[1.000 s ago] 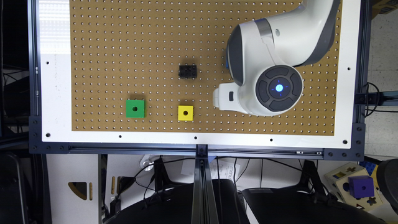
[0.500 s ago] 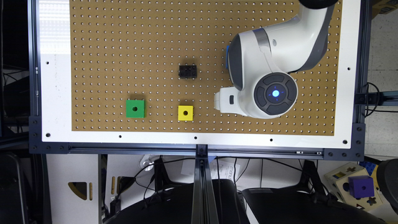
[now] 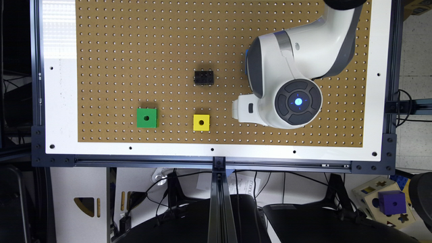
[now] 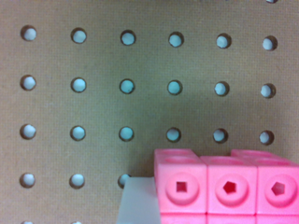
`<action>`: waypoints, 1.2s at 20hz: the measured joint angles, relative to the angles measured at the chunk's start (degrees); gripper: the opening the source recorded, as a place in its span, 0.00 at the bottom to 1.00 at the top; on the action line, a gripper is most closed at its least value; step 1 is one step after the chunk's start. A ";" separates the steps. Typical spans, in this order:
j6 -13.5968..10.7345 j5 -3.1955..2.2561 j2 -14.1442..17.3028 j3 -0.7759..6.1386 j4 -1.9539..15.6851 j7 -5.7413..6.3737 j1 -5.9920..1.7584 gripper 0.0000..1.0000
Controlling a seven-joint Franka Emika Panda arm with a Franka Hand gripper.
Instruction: Pick up pink block.
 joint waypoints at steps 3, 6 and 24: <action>-0.05 0.00 -0.04 -0.01 0.00 0.00 0.00 0.00; -0.36 0.00 -0.26 -0.11 0.00 0.00 -0.03 0.00; -9.69 0.03 -9.05 -0.11 -0.02 0.16 -0.08 0.00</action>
